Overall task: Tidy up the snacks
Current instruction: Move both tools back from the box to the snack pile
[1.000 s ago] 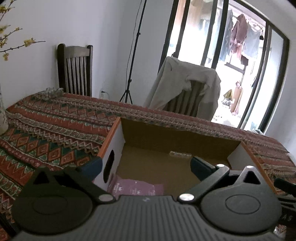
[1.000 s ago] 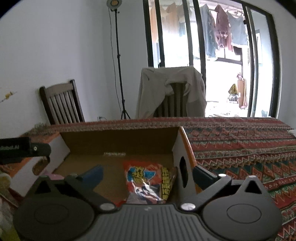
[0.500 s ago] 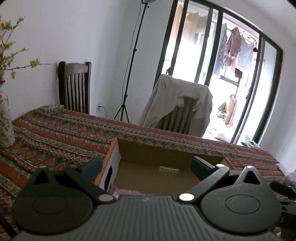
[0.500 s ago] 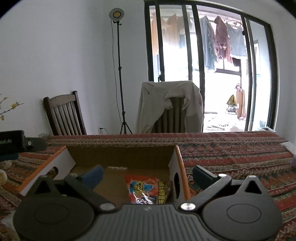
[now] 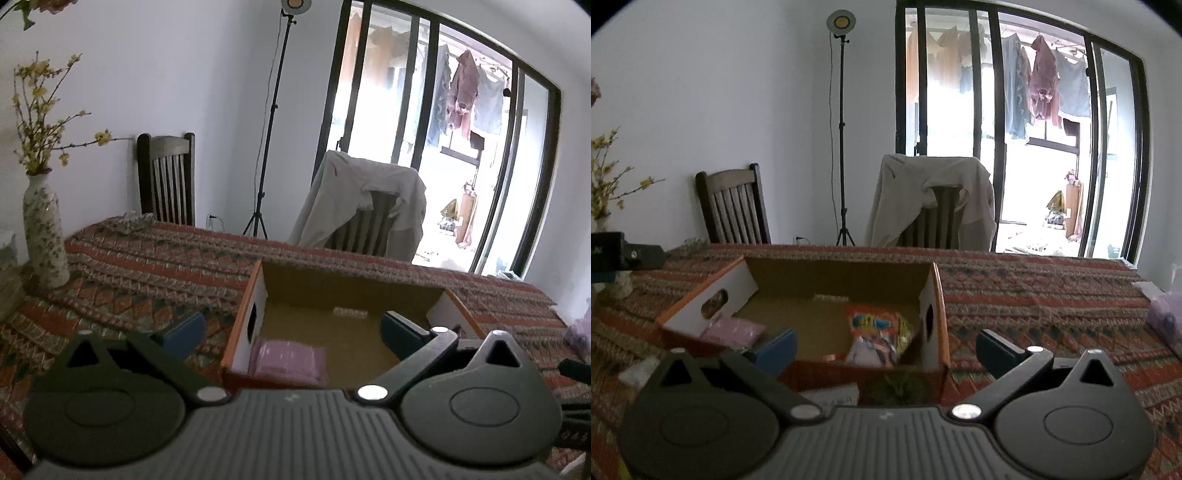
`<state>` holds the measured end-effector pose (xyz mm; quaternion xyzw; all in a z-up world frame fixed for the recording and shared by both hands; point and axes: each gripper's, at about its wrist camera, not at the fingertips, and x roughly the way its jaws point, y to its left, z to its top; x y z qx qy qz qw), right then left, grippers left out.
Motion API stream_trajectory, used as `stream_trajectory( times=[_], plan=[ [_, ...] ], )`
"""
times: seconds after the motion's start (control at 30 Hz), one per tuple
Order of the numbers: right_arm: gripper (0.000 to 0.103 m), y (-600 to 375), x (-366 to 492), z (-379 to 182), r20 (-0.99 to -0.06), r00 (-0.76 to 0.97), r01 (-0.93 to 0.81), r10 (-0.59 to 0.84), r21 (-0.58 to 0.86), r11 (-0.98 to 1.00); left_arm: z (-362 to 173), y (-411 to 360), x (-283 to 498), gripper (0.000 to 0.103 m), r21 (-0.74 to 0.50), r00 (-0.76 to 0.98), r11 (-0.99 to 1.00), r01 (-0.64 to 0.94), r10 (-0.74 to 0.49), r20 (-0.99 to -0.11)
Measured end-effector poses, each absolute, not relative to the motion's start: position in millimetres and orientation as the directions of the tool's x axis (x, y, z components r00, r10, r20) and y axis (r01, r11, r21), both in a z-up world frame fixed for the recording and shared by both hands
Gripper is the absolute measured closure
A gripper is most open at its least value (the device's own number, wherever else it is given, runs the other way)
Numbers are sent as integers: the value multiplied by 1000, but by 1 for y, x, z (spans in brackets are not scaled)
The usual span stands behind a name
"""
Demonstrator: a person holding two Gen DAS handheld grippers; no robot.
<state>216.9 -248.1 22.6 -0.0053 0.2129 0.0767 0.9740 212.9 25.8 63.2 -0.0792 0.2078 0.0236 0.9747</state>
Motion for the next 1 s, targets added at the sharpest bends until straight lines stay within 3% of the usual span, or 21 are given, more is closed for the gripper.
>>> stream_trajectory(
  times=[1.0],
  plan=[
    [0,-286,118,-39,-530,826,-150,194,124,981,-14,41,106,0,-156,852,985,-76,-17,-524]
  ],
)
